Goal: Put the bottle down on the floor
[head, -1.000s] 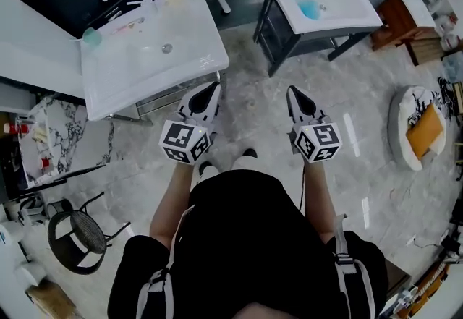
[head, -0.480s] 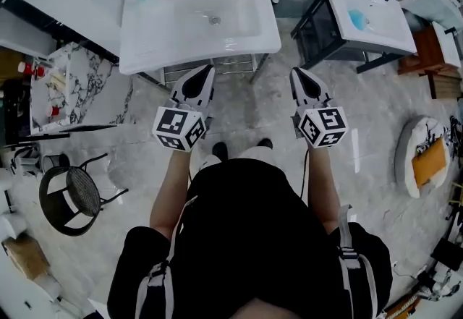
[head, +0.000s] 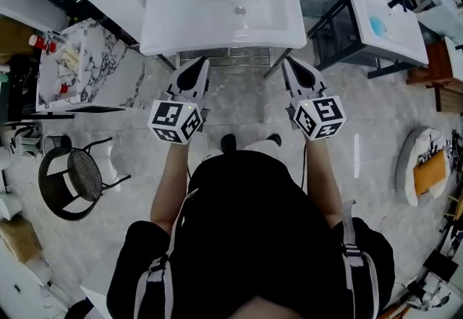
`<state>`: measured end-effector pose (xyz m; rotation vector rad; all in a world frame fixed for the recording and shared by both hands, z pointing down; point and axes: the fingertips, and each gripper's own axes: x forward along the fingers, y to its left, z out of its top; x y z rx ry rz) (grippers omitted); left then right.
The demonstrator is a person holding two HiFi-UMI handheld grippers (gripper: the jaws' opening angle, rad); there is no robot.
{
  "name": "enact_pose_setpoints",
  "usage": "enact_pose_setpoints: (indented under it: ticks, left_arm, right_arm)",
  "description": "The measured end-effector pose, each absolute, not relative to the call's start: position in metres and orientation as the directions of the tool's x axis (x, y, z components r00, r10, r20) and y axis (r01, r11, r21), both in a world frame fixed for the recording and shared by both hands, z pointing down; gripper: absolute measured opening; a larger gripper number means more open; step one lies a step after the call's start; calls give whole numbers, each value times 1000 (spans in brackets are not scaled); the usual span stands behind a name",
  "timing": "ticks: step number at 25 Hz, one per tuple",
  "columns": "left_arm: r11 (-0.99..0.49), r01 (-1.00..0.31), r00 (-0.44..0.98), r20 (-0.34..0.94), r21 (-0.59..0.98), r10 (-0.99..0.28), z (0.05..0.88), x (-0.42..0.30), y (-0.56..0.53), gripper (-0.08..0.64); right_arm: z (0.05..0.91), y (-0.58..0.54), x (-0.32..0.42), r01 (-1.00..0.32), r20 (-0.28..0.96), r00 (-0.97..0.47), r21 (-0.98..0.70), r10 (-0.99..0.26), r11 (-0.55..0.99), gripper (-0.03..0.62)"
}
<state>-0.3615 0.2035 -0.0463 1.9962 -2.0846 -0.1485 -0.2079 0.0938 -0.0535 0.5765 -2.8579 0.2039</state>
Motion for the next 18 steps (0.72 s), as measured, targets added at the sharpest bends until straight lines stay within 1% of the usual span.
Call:
enact_pose_setpoints:
  ticks: [9, 18]
  left_arm:
    - [50, -966, -24, 105, 255, -994, -43, -370, 216, 18]
    - [27, -967, -2, 96, 255, -995, -46, -364, 214, 18]
  right_arm:
    - [-58, 118, -229, -362, 227, -915, -96, -334, 927, 5]
    - [-62, 120, -222, -380, 224, -908, -79, -355, 921, 5]
